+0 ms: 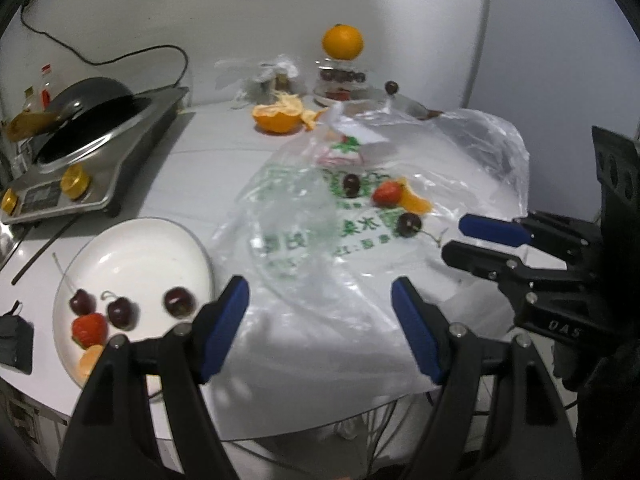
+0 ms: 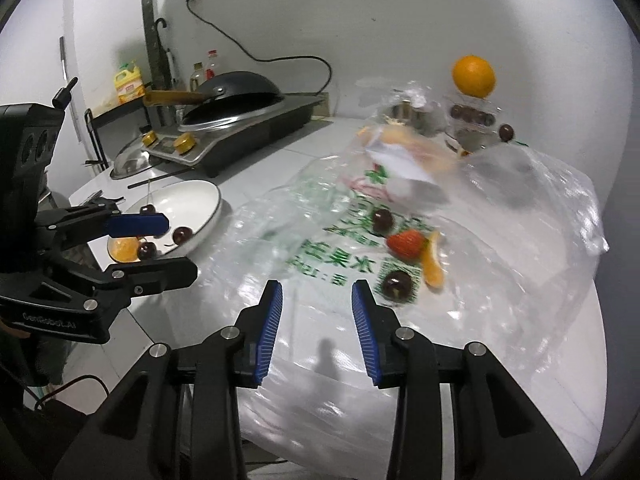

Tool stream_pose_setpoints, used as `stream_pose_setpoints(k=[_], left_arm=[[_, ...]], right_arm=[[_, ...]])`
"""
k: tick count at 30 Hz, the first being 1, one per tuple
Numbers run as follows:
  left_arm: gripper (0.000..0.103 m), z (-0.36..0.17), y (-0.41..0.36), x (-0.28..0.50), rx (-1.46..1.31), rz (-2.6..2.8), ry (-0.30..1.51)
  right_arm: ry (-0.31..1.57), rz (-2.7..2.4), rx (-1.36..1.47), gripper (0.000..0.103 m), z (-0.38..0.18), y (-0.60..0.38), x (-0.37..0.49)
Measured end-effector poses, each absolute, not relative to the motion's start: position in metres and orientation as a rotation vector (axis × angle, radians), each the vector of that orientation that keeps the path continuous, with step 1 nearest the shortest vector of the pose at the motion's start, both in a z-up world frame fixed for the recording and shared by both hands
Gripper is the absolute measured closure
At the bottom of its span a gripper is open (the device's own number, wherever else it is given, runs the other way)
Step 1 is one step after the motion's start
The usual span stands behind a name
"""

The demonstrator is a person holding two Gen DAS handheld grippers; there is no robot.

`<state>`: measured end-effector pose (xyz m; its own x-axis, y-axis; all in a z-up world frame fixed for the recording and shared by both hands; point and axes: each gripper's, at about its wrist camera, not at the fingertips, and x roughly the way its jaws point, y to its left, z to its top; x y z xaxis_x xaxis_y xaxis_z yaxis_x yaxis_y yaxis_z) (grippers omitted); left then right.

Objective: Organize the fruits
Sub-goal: 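Move both open tools back over the plastic bag toward the fruit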

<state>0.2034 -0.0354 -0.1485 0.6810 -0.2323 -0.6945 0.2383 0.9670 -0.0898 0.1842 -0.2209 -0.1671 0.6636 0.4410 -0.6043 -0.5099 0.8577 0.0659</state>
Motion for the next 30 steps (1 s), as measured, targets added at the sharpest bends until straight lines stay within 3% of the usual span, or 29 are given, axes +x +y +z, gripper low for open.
stream_pose_setpoints(k=[30], left_arm=[[0.028, -0.159, -0.141, 0.263, 0.082, -0.357, 0.825]], right_arm=[[0.705, 0.462, -0.024, 0.065, -0.198, -0.319, 0.231]])
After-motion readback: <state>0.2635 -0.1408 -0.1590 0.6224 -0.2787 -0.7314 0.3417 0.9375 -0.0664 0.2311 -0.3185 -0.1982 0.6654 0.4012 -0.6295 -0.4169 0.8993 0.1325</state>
